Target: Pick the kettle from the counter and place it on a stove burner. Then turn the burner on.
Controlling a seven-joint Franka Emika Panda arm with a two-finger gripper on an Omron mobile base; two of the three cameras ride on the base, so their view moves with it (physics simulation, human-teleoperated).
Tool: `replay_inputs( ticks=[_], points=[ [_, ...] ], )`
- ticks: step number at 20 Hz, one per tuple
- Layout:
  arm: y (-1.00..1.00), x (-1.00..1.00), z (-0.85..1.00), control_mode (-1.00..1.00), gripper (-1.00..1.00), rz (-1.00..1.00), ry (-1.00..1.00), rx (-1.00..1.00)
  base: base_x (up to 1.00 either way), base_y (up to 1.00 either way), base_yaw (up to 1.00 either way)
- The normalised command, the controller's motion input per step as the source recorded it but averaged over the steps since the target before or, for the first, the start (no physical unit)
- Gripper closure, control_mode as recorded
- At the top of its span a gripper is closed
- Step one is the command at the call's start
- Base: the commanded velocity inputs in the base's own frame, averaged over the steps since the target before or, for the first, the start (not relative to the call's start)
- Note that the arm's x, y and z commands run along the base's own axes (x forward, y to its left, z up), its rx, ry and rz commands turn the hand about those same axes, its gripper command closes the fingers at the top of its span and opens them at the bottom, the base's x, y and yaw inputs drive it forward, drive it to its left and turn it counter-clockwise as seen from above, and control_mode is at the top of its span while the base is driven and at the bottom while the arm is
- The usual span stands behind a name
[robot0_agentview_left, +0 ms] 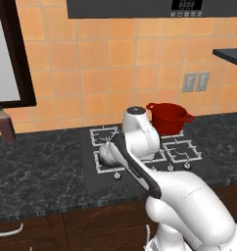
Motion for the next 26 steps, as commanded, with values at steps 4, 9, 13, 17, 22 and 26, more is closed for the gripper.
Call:
replay_inputs(
  ticks=[4,9,13,17,22,26],
  points=[
    [0.26,0.21,-0.83,-1.0,-1.0,0.14,0.01,-0.2,0.0,0.0,0.0],
    [0.04,0.74,-0.51,-1.0,-1.0,0.0,-0.03,0.0,0.0,0.0,0.0],
    [0.01,0.38,-0.27,-1.0,-1.0,0.0,0.1,0.0,0.0,0.0,0.0],
    [0.05,0.26,-0.27,-1.0,-1.0,0.0,0.09,0.0,0.0,0.0,0.0],
    [0.27,0.24,-0.26,-1.0,-1.0,0.0,0.01,0.0,0.0,0.0,0.0],
    [0.2,0.18,-0.32,-1.0,-1.0,0.0,0.0,0.0,0.0,0.0,0.0]
  ],
)
